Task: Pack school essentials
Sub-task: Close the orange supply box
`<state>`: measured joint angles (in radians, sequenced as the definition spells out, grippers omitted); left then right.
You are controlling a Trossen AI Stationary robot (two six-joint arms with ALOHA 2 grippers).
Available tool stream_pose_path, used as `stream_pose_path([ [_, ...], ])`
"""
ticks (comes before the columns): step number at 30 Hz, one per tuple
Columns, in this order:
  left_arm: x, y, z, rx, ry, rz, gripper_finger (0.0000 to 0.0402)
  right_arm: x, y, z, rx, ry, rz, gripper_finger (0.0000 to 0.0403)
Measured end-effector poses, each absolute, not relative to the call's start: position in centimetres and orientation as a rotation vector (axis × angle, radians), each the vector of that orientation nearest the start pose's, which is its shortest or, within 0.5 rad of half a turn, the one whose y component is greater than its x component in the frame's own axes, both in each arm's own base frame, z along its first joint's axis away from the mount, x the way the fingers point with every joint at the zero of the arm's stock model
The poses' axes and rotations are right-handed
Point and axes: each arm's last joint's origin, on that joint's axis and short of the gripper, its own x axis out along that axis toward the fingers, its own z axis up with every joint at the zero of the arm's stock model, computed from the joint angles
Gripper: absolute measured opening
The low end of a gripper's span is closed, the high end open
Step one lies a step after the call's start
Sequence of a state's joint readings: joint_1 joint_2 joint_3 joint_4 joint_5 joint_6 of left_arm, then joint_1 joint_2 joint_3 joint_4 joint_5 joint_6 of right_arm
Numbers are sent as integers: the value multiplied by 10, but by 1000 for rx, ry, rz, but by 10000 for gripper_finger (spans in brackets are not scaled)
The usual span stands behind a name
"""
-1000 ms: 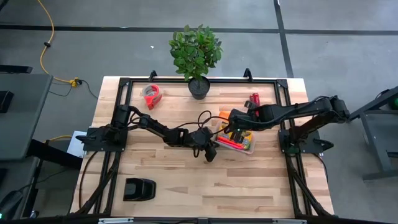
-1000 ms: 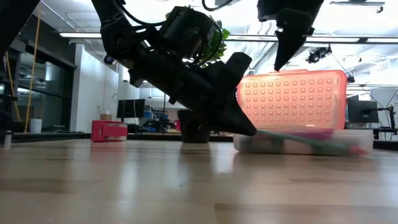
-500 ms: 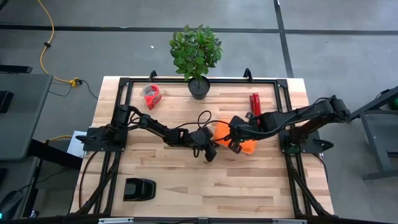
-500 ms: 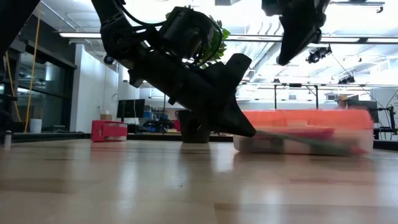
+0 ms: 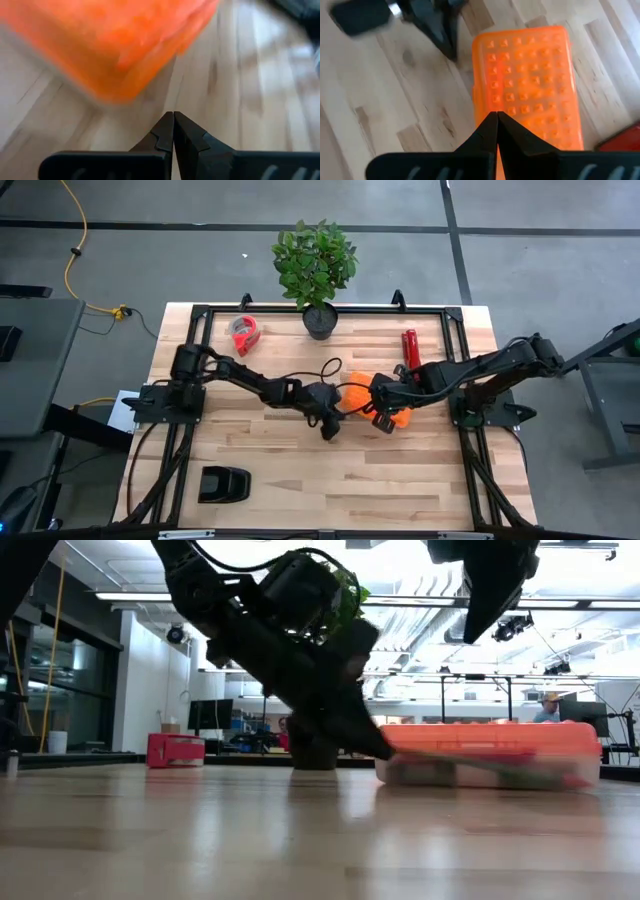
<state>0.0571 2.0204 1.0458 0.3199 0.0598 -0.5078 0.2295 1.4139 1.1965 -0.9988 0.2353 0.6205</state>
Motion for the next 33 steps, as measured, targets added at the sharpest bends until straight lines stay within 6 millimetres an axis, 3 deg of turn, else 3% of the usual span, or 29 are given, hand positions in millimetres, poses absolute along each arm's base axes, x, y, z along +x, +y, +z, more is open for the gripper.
stream_pose_path([
  [3,381,23,122,-466,721,146,0,257,55,278,245,1145,-364,0],
  [7,354,26,148,-423,650,136,0,251,58,256,287,1110,-294,0],
  [11,322,28,182,-407,444,96,0,246,55,226,377,997,-274,0],
  [17,262,23,238,-420,62,53,0,248,38,201,447,767,-347,0],
  [22,221,20,274,-410,-152,53,0,241,24,177,499,712,-456,0],
  [27,200,20,288,-391,-244,92,0,237,20,167,489,732,-472,0],
  [33,200,21,286,-387,-242,137,0,240,22,154,473,797,-441,0],
])
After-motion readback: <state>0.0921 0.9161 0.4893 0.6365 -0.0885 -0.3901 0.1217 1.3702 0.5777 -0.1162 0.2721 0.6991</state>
